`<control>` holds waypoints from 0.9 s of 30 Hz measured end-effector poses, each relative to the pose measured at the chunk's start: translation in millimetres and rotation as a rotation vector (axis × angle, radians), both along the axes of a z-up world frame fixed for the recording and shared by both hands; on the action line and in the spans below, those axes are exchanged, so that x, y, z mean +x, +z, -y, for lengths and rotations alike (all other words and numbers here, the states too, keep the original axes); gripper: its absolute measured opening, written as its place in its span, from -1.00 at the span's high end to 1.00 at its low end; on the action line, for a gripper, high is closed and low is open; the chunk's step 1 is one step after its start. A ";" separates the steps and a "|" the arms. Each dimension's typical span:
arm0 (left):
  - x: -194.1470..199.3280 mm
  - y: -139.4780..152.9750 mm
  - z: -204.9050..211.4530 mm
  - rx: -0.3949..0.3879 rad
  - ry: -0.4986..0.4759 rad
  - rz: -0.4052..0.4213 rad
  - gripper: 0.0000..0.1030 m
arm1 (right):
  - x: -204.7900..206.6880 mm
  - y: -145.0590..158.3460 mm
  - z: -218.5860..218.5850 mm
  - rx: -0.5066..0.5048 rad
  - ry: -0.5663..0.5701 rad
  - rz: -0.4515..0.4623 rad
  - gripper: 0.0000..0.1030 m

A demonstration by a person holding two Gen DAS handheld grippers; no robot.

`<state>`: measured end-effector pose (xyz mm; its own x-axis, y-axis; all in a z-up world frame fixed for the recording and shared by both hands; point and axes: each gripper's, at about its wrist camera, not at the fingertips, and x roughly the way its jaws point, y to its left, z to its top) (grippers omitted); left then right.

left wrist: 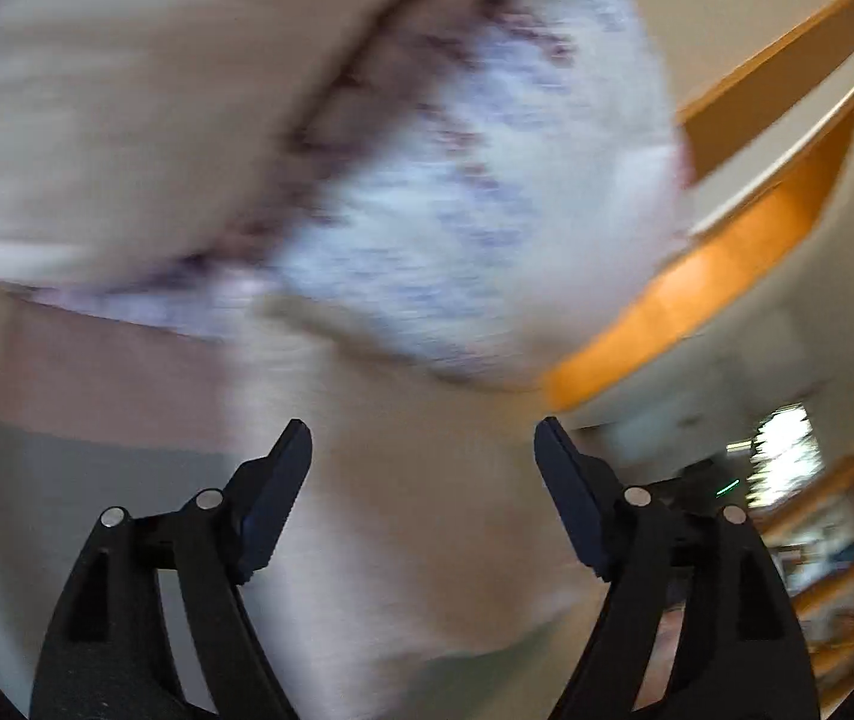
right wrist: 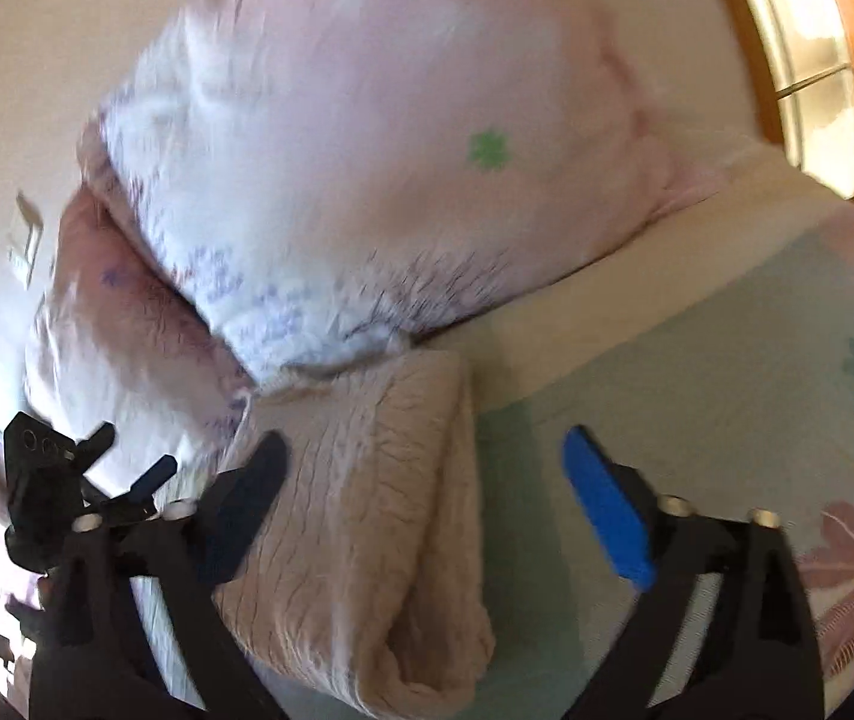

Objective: Fold small clothes

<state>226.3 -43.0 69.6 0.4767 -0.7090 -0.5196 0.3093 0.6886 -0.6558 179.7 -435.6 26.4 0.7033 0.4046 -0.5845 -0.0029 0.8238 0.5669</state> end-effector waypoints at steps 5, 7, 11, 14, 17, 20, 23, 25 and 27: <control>1.5 -33.0 -7.3 0.136 -0.003 -0.096 -0.57 | 35.0 -23.8 -26.5 -0.046 0.059 -0.105 0.70; 4.1 -44.1 3.7 0.156 -0.021 -0.118 -0.58 | 42.6 -23.8 -25.3 -0.055 0.004 -0.075 0.75; 12.6 -57.8 35.4 0.152 -0.041 -0.147 -0.70 | 48.1 -24.0 -15.2 0.025 0.008 -0.116 0.22; 18.2 -60.7 48.6 0.138 -0.054 -0.152 -0.72 | 34.2 -27.5 -11.1 0.008 0.012 -0.131 -0.97; 24.9 -60.8 66.1 0.123 -0.055 -0.132 -0.73 | 24.9 -41.3 -9.3 0.061 0.081 -0.161 -0.72; 23.4 -58.9 68.7 0.128 -0.049 -0.112 -0.23 | 23.5 -60.0 -15.7 0.167 0.155 -0.191 0.21; 13.3 -51.1 42.7 0.071 -0.076 -0.094 0.24 | 13.8 -50.3 -28.0 0.173 0.157 -0.139 0.36; -3.0 -35.4 20.3 0.094 -0.098 -0.046 0.26 | 5.4 -41.8 -43.2 0.198 0.217 -0.106 0.41; -19.5 -23.4 -5.6 0.124 -0.080 0.003 0.25 | -3.0 -34.3 -71.3 0.185 0.299 -0.077 0.42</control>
<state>206.9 -37.4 46.2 0.4229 -0.6751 -0.6044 0.3683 0.7375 -0.5661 176.7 -364.3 -7.9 0.4944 0.6897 -0.5290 -0.1797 0.6766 0.7141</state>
